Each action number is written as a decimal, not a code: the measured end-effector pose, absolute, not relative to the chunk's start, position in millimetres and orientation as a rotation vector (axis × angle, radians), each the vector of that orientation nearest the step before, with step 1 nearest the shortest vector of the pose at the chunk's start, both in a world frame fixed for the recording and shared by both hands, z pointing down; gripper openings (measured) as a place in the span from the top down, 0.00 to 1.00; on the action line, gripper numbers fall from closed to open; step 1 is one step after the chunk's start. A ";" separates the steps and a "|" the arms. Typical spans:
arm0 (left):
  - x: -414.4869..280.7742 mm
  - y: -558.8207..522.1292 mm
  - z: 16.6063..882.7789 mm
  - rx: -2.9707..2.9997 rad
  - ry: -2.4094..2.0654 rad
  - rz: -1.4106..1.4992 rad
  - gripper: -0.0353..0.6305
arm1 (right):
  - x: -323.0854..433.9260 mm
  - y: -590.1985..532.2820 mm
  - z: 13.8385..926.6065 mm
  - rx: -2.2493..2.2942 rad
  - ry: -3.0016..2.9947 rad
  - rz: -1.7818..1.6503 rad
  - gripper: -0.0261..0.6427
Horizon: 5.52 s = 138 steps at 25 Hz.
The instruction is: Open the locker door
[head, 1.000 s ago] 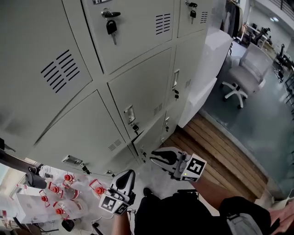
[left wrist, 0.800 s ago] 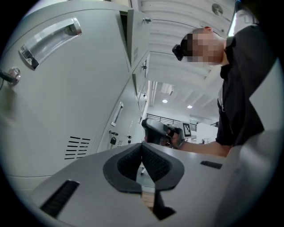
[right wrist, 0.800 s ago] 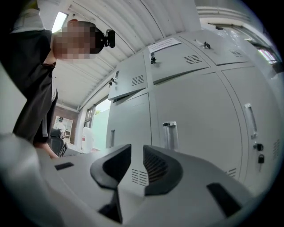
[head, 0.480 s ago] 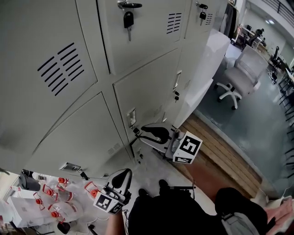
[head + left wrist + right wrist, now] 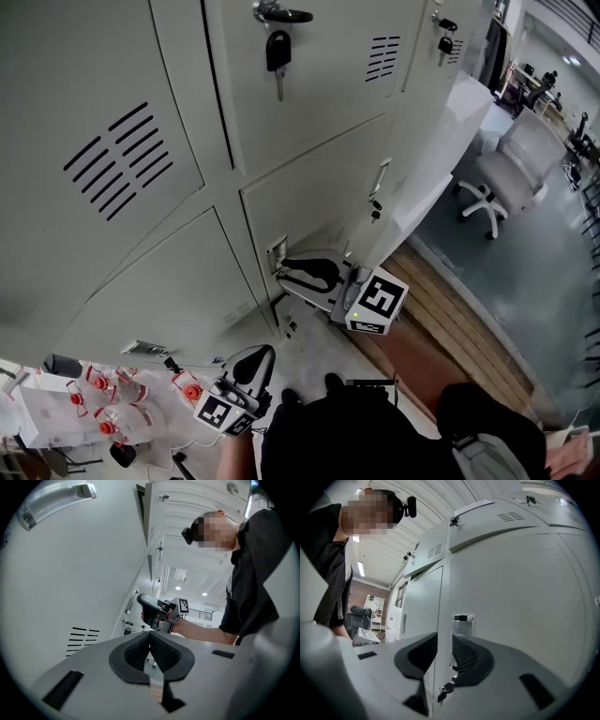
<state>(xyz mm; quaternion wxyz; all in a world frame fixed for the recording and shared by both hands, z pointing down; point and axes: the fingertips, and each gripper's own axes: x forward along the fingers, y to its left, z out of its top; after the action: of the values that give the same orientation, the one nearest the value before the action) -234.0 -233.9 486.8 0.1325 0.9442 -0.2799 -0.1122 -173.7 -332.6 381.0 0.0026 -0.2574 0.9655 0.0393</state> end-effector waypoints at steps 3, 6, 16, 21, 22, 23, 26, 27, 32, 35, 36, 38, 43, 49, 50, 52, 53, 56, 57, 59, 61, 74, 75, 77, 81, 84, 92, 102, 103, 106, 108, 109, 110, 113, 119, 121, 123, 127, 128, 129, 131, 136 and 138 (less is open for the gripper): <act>-231.4 -238.0 488.8 2.715 -0.820 -0.341 0.92 | -175.6 -341.6 382.9 -0.824 3.046 0.114 0.81; -224.4 -238.0 482.8 2.702 -0.793 -0.379 0.92 | -177.4 -347.5 385.6 -0.829 3.057 0.090 0.81; -224.7 -245.3 481.3 2.699 -0.808 -0.396 0.92 | -185.8 -352.4 388.8 -0.818 3.078 0.099 0.81; -224.7 -244.4 482.2 2.689 -0.811 -0.402 0.92 | -185.8 -354.3 388.3 -0.822 3.078 0.104 0.85; -224.4 -243.9 482.6 2.689 -0.810 -0.401 0.92 | -185.5 -355.1 388.1 -0.827 3.076 0.105 0.86; -224.0 -243.3 483.2 2.689 -0.809 -0.400 0.92 | -185.2 -355.6 388.0 -0.831 3.075 0.106 0.88; -223.0 -241.4 484.3 2.690 -0.804 -0.394 0.92 | -184.6 -355.0 387.7 -0.833 3.073 0.105 0.89; -222.7 -241.0 483.9 2.690 -0.804 -0.394 0.92 | -184.4 -354.4 387.8 -0.830 3.073 0.103 0.89; -223.6 -239.9 484.9 2.699 -0.814 -0.383 0.92 | -183.2 -351.9 387.5 -0.818 3.075 0.097 0.89; -222.6 -239.0 481.1 2.700 -0.805 -0.411 0.92 | -181.9 -349.1 387.6 -0.809 3.076 0.089 0.89; -222.1 -238.6 481.1 2.700 -0.804 -0.414 0.92 | -181.3 -347.9 387.6 -0.803 3.076 0.086 0.89; -220.5 -238.3 481.2 2.699 -0.805 -0.410 0.92 | -179.9 -345.4 387.7 -0.787 3.075 0.081 0.89; -213.8 -236.9 480.7 2.697 -0.808 -0.399 0.92 | -174.9 -336.3 387.8 -0.735 3.072 0.081 0.89; -208.1 -237.3 482.8 2.702 -0.818 -0.382 0.92 | -168.5 -326.7 387.9 -0.703 3.071 0.074 0.89; -208.8 -238.0 483.7 2.705 -0.827 -0.373 0.92 | -167.2 -325.0 388.0 -0.701 3.071 0.073 0.89; -209.6 -239.0 483.5 2.707 -0.835 -0.363 0.92 | -164.6 -321.6 388.0 -0.699 3.071 0.073 0.89; -210.3 -239.4 483.6 2.707 -0.838 -0.358 0.92 | -163.5 -319.9 388.0 -0.699 3.070 0.074 0.89; -213.1 -240.5 486.9 2.719 -0.858 -0.330 0.92 | -160.1 -314.6 388.0 -0.699 3.069 0.074 0.89; -213.7 -240.7 487.8 2.725 -0.864 -0.320 0.92 | -158.9 -312.8 388.0 -0.698 3.069 0.076 0.89; -214.2 -241.2 488.7 2.736 -0.868 -0.308 0.92 | -156.2 -309.2 388.3 -0.698 3.072 0.082 0.89; -214.1 -241.9 489.1 2.742 -0.870 -0.300 0.92 | -153.3 -305.4 388.6 -0.698 3.077 0.089 0.88; -204.4 -248.2 470.3 2.796 -0.866 -0.276 0.92 | -129.0 -279.7 389.3 -0.691 3.075 0.118 0.87; -203.3 -249.0 468.4 2.802 -0.866 -0.273 0.92 | -126.8 -277.6 389.2 -0.685 3.075 0.119 0.87; -200.6 -250.1 465.3 2.811 -0.863 -0.265 0.92 | -122.1 -273.4 389.1 -0.675 3.074 0.124 0.87; -192.2 -249.1 460.5 2.827 -0.845 -0.255 0.92 | -110.4 -265.1 389.9 -0.665 3.071 0.138 0.87; -184.1 -247.2 458.1 2.835 -0.818 -0.264 0.92 | -101.4 -259.5 390.7 -0.653 3.070 0.147 0.87; -156.2 -242.2 449.1 2.855 -0.739 -0.281 0.92 | -79.7 -246.8 391.5 -0.533 3.079 0.153 0.87; -136.7 -235.8 447.5 2.856 -0.757 -0.267 0.92 | -58.3 -236.1 390.3 -0.359 3.066 0.142 0.87; -134.9 -234.9 446.6 2.856 -0.769 -0.266 0.92 | -55.8 -235.4 390.5 -0.345 3.067 0.141 0.87; -130.7 -231.4 445.9 2.855 -0.810 -0.262 0.92 | -49.0 -232.0 390.3 -0.291 3.074 0.137 0.87; -127.7 -228.3 445.5 2.848 -0.845 -0.265 0.92 | -44.2 -229.5 389.5 -0.249 3.072 0.132 0.87; -126.1 -226.6 445.2 2.844 -0.865 -0.269 0.92 | -41.5 -228.9 389.5 -0.231 3.074 0.136 0.87; -124.8 -224.9 444.9 2.840 -0.887 -0.273 0.92 | -38.9 -228.9 389.7 -0.216 3.081 0.143 0.87; -124.9 -219.0 444.3 2.829 -0.948 -0.278 0.92 | -32.3 -228.9 390.2 -0.172 3.084 0.177 0.87; -135.1 -200.0 444.4 2.806 -1.006 -0.285 0.92 | -26.7 -225.5 389.4 -0.145 3.058 0.149 0.87; -138.3 -194.1 444.8 2.801 -1.011 -0.284 0.92 | -25.5 -225.5 389.5 -0.147 3.050 0.138 0.87; -140.6 -188.2 444.2 2.798 -1.010 -0.287 0.92 | -24.4 -225.7 389.5 -0.143 3.049 0.134 0.87; -144.5 -176.2 446.2 2.786 -1.012 -0.286 0.92 | -25.1 -226.6 389.3 -0.120 3.060 0.133 0.87; -144.7 -173.3 446.9 2.782 -1.017 -0.286 0.92 | -25.5 -226.6 389.3 -0.112 3.065 0.132 0.87; -145.0 -170.8 447.3 2.779 -1.025 -0.287 0.92 | -25.7 -226.6 389.3 -0.102 3.068 0.131 0.87; -145.2 -167.2 447.6 2.771 -1.050 -0.291 0.92 | -25.2 -226.3 389.4 -0.079 3.067 0.128 0.87; -135.8 -163.7 450.3 2.745 -1.121 -0.301 0.92 | -15.6 -223.9 390.1 -0.008 3.054 0.123 0.87; -126.7 -164.1 449.2 2.736 -1.149 -0.313 0.92 | -10.1 -222.9 390.2 0.017 3.050 0.121 0.87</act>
<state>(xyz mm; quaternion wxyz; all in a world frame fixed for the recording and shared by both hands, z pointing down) -126.7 -164.1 449.2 0.0787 0.9140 -0.3839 -0.1047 -10.1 -222.9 390.2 0.0444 0.0057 0.9982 0.0395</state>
